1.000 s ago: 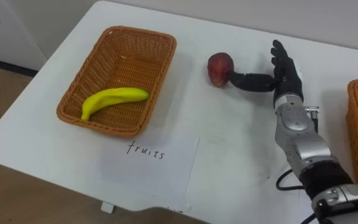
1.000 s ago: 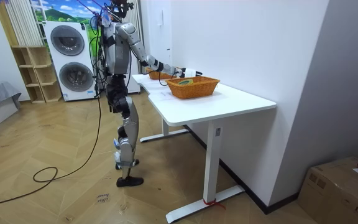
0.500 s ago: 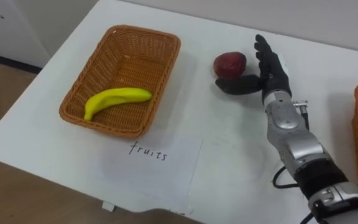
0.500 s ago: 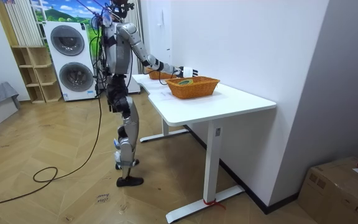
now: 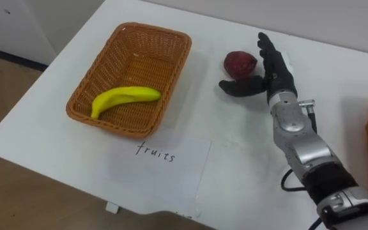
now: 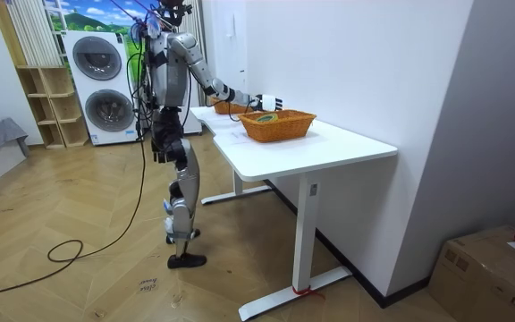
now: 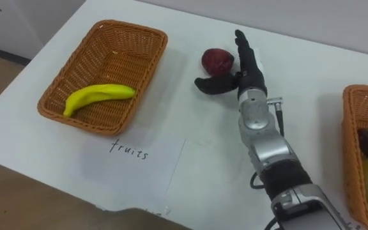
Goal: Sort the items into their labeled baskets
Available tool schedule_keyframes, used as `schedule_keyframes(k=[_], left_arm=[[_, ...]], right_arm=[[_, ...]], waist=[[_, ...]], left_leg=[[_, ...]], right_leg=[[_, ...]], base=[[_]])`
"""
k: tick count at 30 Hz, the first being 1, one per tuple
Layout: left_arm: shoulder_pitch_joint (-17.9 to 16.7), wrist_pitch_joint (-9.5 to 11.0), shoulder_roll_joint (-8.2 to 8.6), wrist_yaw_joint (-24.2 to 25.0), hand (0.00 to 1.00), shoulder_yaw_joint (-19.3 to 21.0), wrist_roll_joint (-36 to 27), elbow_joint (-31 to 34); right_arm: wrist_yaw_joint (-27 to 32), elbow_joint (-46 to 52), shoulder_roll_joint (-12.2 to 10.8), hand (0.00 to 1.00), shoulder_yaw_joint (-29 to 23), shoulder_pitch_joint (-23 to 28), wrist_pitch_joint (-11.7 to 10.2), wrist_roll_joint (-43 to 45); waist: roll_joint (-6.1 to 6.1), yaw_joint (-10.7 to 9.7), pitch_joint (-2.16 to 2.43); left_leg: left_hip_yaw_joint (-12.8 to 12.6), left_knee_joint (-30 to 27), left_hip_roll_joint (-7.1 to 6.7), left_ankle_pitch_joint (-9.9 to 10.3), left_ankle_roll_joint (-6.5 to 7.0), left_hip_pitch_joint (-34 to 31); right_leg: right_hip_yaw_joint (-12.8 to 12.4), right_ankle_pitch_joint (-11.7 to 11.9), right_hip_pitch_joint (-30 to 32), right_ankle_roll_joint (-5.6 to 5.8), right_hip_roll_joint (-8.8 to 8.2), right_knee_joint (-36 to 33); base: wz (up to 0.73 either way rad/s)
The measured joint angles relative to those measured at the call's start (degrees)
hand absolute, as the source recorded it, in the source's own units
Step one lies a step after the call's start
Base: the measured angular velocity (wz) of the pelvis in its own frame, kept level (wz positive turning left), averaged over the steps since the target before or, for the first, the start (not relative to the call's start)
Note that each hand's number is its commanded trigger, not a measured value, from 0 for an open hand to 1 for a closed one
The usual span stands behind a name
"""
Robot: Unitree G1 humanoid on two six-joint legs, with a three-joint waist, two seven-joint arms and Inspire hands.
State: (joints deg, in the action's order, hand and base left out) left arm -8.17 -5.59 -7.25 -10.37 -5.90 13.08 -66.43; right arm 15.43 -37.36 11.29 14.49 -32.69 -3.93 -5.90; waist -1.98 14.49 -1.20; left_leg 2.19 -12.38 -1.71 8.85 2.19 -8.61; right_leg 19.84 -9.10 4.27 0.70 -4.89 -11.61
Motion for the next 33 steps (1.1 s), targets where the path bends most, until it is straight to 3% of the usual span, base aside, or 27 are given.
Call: schedule_keyframes(k=[2, 17, 25, 33], left_arm=[[0.0, 0.6, 0.00, 0.3, 0.00, 0.0, 0.0, 0.0], [0.0, 1.0, -0.19, 0.9, 0.00, -1.2, 0.0, 0.0], [0.7, 1.4, -0.24, 1.0, 0.00, -3.5, -0.1, -0.2], [1.0, 1.9, -0.31, 0.9, 0.00, -3.6, -2.4, -0.7]], right_arm=[[0.0, 0.5, 0.0, 0.00, 0.2, 0.0, -1.1, 1.1], [-1.3, 1.0, 0.3, 0.00, 1.3, 0.0, -1.1, 2.2], [-1.5, 0.9, 1.9, 0.00, 2.3, 0.0, -1.1, 8.1], [-1.5, -0.5, 2.1, 0.00, 2.3, 0.0, -1.1, 8.4]], waist=[[0.01, 0.1, -0.01], [0.61, 0.1, -0.38], [0.59, 0.1, -0.39], [0.32, 0.0, -0.57]], left_leg=[[0.0, 0.0, -0.01, 0.0, 0.00, 0.1], [0.0, 0.1, -0.02, 0.0, 0.00, 0.1], [0.0, 0.2, -0.06, 0.0, 0.00, 0.1], [0.0, 0.0, -0.04, 0.0, 0.01, 0.1]], right_leg=[[0.4, 0.0, -0.1, 0.00, -0.05, 0.1], [0.7, 0.0, -0.2, 0.00, -0.07, 0.0], [0.8, 0.0, -0.2, 0.00, -0.13, 0.0], [0.8, 0.0, -0.2, 0.02, -0.18, 0.0]], base=[[0.04], [0.00], [0.00], [0.00]])
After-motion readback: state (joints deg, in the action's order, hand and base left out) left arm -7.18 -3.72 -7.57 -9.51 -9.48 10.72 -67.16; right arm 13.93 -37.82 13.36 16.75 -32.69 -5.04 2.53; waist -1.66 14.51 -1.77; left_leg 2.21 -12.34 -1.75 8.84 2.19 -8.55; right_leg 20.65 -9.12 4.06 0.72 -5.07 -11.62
